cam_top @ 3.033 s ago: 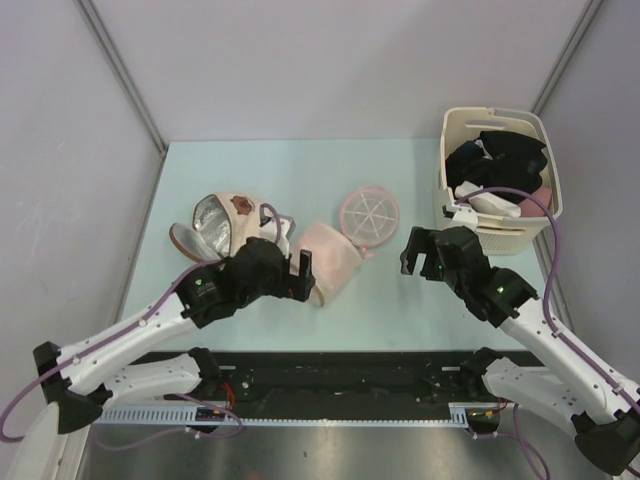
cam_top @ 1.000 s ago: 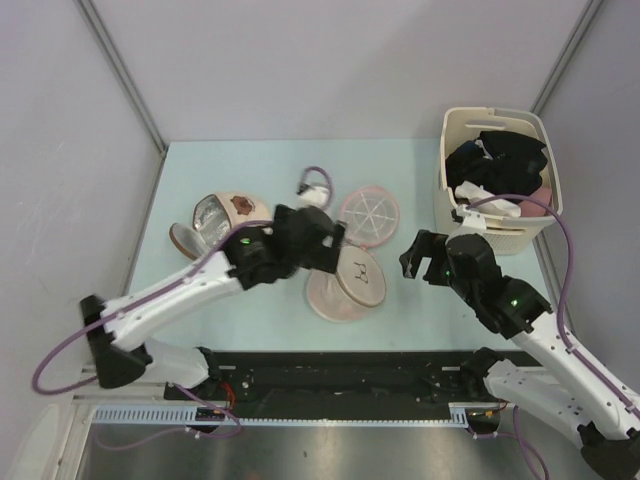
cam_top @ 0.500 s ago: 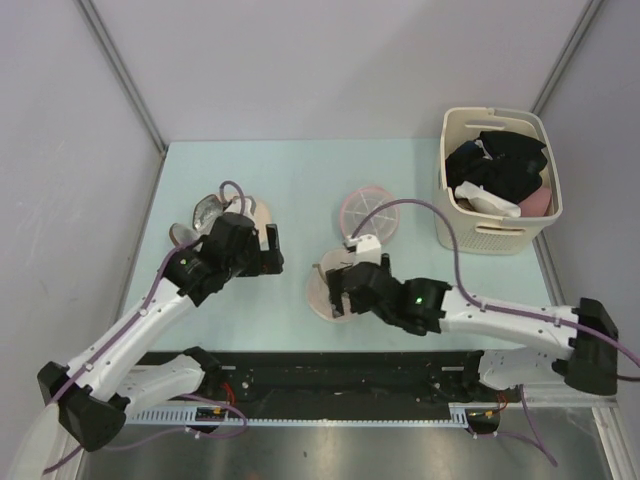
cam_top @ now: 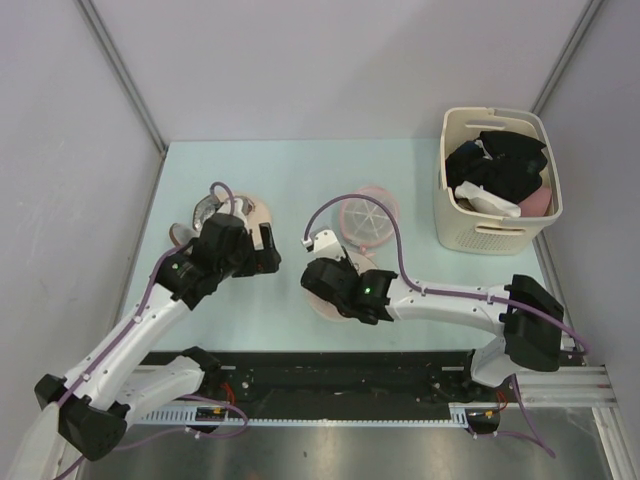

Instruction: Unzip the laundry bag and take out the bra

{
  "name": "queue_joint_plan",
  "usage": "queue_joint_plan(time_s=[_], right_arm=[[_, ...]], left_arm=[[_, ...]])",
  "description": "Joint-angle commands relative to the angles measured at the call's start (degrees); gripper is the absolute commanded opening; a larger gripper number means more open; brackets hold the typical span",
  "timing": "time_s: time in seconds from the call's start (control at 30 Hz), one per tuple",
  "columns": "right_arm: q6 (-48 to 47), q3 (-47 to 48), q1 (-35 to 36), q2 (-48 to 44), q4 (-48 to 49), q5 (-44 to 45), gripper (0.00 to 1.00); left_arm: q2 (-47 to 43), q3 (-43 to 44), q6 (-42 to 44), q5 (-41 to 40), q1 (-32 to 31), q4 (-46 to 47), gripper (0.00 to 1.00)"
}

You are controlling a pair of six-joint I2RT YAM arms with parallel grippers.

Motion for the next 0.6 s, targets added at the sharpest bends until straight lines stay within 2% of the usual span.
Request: queue_joint_plan(time_s=[0.0, 0.03, 0.07, 0.1, 0.3, 0.37, 0.4, 0.43, 0.47, 0.57], right_arm=[[-4.3, 1.5, 1.6, -0.3, -0.5, 2.1, 0.52], [-4.1, 1.5, 1.7, -0.5, -1.4, 2.2, 0.58], [-4.0, 1.5, 2.0, -0.9, -1.7, 2.1, 0.70], [-3.8, 1.5, 2.2, -1.1, -2.1, 2.2, 0.75], [-5.0, 1.5, 3.9, -0.5, -2.1, 2.7, 0.77], [-5.5, 1.5, 3.1, 0.9, -2.3, 3.0, 0.68], [-5.8, 1.5, 2.8, 2.6, -2.1, 4.0, 0.60], [-8.0, 1.5, 2.3, 3.3, -1.6, 3.8, 0.25], [-9.5, 1.5, 2.3, 3.9, -1.0, 3.4, 0.00], [-17.6, 1.5, 3.7, 3.6, 2.3, 2.1, 0.00]], left_arm=[[0.1, -0.4, 0.7, 1.9, 0.5, 2.2, 1.00], [0.2, -0.2, 1.1, 1.9, 0.6, 2.1, 1.00], [0.4, -0.1, 1.2, 1.9, 0.7, 2.1, 1.00], [0.4, -0.1, 1.3, 2.3, 0.7, 2.2, 1.00], [0.7, -1.1, 1.1, 3.3, 0.8, 2.7, 1.00], [0.6, -1.4, 0.5, 3.9, 0.7, 3.0, 1.00], [0.4, -2.0, 0.3, 4.5, 0.8, 3.2, 1.00], [0.1, -2.4, 0.1, 4.7, 0.8, 3.5, 1.00], [-0.1, -2.8, 0.0, 4.8, 0.8, 3.6, 1.00], [-0.7, -3.3, -0.6, 4.5, 0.8, 3.0, 1.00]])
